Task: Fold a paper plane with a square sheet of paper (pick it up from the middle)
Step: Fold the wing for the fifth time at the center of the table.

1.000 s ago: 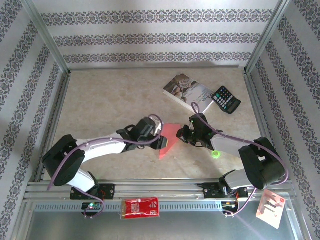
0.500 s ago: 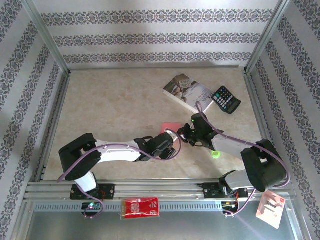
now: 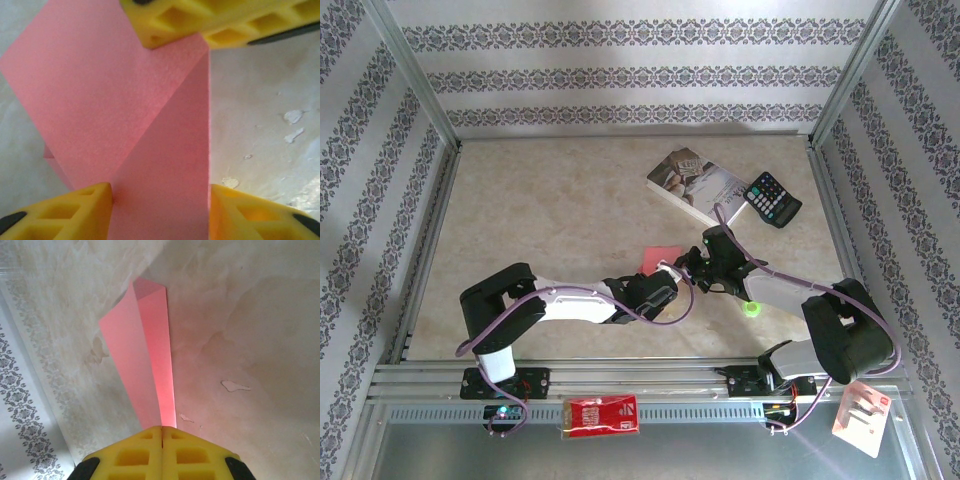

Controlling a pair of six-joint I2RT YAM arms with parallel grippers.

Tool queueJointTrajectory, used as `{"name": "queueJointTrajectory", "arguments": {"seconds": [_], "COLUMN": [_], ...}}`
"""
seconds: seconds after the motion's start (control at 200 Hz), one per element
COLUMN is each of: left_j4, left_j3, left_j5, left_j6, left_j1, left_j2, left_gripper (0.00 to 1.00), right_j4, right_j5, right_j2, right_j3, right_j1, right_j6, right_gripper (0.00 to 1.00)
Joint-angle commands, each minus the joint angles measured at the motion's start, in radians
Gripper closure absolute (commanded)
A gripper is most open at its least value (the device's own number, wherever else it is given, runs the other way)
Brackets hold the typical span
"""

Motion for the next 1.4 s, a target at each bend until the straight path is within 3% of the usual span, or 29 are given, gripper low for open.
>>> {"name": "queueJointTrajectory", "arguments": {"seconds": [0.0,0.265,1.074,1.194,1.394], "left_j4": [-0.031,-0.040,-0.022,-0.010,0.020], "left_j3": [0.030,0.034,0.026,0.012,-0.026], "left_j5": [-0.032,-0.022,0.000,0.000,0.036], "left_j6": [0.023,0.016,-0.043,-0.063,-0.109], "left_j1": [-0.011,-0.011,-0.008,-0.004,0.017], "left_j2": [0.004,-0.022,-0.032,-0.041,-0.084], "left_gripper": [0.54,0.58,0.89,0.92,0.99], "right_j4": [0.018,0.027,0.057,0.057,0.035], "right_j5": [-0.010,-0.012,-0.012,-0.013,-0.015], "right_j2": [0.003,0.022,0.045,0.038,-0.009], "right_j3": [0.009,0.007,-0.005,-0.002,0.002], "right_j1": [0.013,0.013,0.014,0.011,-0.009], "right_j6": [0.002,0.001,0.001,-0.008,-0.049], "right_gripper": [1.00,1.00,1.00,0.96,0.80]}}
